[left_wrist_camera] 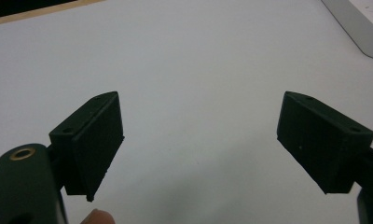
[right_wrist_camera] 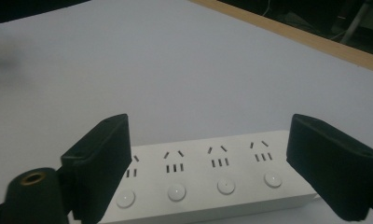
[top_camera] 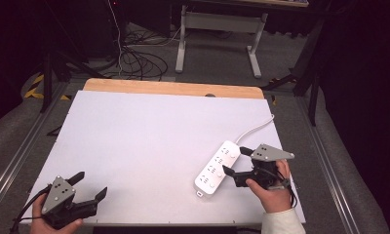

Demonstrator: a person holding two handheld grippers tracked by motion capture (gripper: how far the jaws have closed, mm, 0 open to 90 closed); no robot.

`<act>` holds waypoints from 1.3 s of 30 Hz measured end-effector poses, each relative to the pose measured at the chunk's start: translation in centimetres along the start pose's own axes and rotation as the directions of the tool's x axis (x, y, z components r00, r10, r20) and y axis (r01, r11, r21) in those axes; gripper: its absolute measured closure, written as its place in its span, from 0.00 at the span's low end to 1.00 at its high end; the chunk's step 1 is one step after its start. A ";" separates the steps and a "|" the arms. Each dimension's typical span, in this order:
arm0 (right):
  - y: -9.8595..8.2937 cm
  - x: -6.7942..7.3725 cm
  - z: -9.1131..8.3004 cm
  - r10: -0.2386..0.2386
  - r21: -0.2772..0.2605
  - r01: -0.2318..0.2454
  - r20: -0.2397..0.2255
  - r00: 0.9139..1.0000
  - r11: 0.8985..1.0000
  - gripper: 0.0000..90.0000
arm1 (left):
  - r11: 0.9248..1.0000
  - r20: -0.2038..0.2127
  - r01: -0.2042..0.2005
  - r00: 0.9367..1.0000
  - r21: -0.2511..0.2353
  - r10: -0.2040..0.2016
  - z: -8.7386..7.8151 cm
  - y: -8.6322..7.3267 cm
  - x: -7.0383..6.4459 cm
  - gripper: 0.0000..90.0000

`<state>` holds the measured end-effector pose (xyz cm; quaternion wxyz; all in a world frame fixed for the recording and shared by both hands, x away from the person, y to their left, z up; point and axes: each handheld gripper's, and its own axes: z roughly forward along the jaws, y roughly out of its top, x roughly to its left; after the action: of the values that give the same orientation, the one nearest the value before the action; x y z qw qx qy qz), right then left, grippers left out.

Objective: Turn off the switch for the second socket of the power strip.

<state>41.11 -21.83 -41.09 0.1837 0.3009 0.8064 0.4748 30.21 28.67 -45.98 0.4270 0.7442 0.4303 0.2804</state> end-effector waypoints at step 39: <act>-8.6 -0.6 -0.9 0.028 0.023 -0.027 -0.068 0.997 0.999 0.07 | 1.000 0.027 -0.007 1.000 0.005 0.007 -0.7 -0.3 -0.1 0.16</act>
<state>38.31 -25.99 -48.17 0.1462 0.2975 0.8132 0.4783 29.50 28.93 -45.88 0.4298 0.7506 0.4227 0.2707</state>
